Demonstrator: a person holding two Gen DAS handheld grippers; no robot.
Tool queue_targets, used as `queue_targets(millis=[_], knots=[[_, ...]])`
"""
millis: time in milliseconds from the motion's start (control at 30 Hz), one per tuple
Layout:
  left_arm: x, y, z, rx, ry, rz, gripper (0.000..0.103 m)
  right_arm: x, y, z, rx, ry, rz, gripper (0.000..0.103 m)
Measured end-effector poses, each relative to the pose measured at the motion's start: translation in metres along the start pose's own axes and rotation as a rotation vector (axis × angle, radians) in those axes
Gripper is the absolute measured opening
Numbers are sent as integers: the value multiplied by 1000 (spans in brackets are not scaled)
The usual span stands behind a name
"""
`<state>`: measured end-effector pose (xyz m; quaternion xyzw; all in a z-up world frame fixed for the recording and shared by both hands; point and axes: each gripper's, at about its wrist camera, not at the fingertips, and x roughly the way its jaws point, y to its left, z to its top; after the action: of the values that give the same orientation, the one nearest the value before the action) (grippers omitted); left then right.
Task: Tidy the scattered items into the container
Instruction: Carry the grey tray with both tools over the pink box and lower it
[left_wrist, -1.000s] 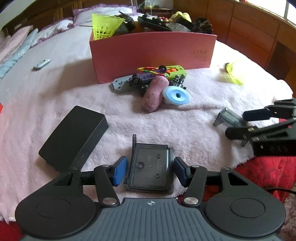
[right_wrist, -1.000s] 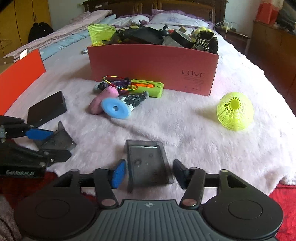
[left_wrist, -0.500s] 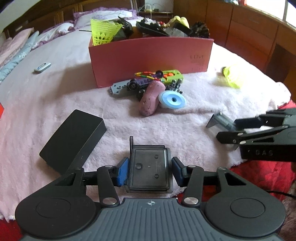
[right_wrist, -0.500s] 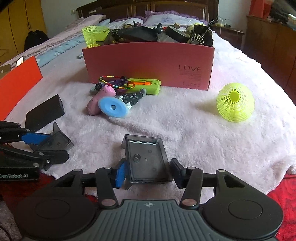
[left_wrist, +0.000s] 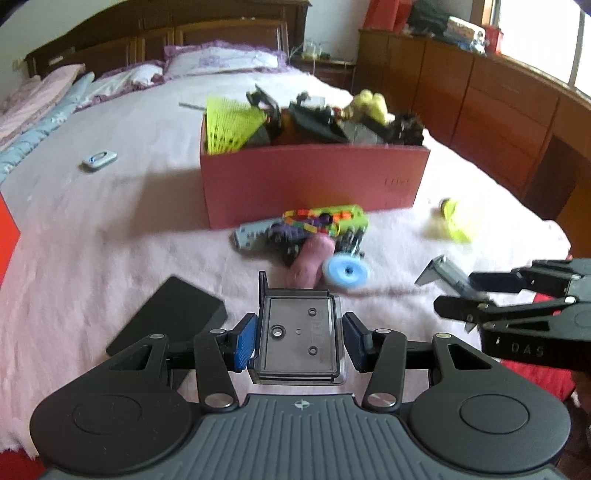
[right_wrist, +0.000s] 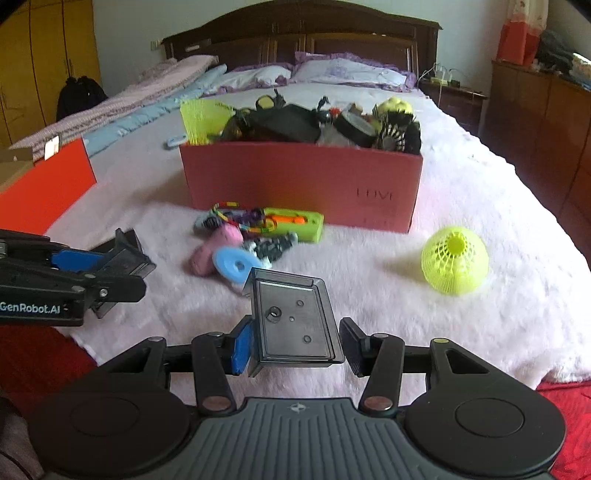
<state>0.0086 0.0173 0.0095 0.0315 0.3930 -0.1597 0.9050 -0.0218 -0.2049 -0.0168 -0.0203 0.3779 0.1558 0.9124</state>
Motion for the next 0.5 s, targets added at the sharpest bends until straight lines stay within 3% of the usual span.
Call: queue_targets(millis=[500], knots=[[1,-6,79,29,-151,-4,50,-3,-8,54,10,-100,-10,52]])
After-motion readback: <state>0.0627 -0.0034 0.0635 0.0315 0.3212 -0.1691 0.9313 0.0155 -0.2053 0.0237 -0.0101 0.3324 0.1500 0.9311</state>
